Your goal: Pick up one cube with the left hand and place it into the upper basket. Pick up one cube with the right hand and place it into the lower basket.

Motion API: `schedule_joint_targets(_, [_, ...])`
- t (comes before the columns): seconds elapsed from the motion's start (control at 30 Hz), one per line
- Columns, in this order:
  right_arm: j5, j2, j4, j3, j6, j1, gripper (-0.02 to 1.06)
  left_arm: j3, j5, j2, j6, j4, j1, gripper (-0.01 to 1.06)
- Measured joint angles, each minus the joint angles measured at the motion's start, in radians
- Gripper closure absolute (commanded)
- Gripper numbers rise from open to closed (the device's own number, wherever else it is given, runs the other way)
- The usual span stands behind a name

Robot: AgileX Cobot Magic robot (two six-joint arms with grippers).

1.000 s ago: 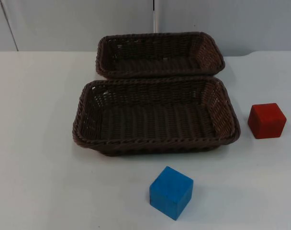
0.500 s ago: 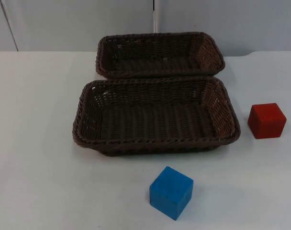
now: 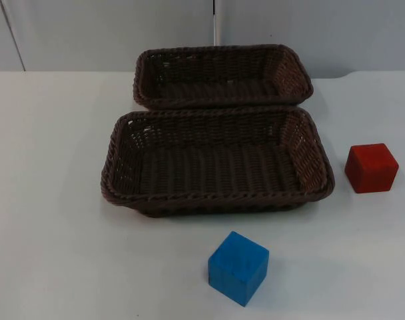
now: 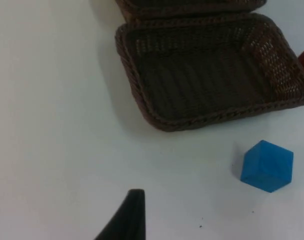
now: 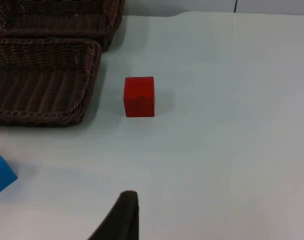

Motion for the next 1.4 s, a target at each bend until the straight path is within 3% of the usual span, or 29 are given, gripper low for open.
schedule_joint_targets(0.5, [0.0, 0.0, 0.0, 0.0, 0.0, 0.0, -0.01, -0.004, 0.024, 0.114, 0.066, -0.036, 0.0, 0.0])
schedule_joint_targets(0.83, [0.0, 0.0, 0.0, 0.0, 0.0, 0.0, -0.01, -0.101, 0.065, 0.209, 0.082, -0.044, 0.0, 0.0])
schedule_joint_targets(1.2, [0.0, 0.0, 0.0, 0.0, 0.0, 0.0, -0.01, -0.108, 0.092, 0.302, 0.082, -0.051, -0.003, 0.0])
schedule_joint_targets(1.4, [0.0, 0.0, 0.0, 0.0, 0.0, 0.0, -0.01, -0.108, 0.086, 0.353, 0.084, -0.052, -0.078, 0.0])
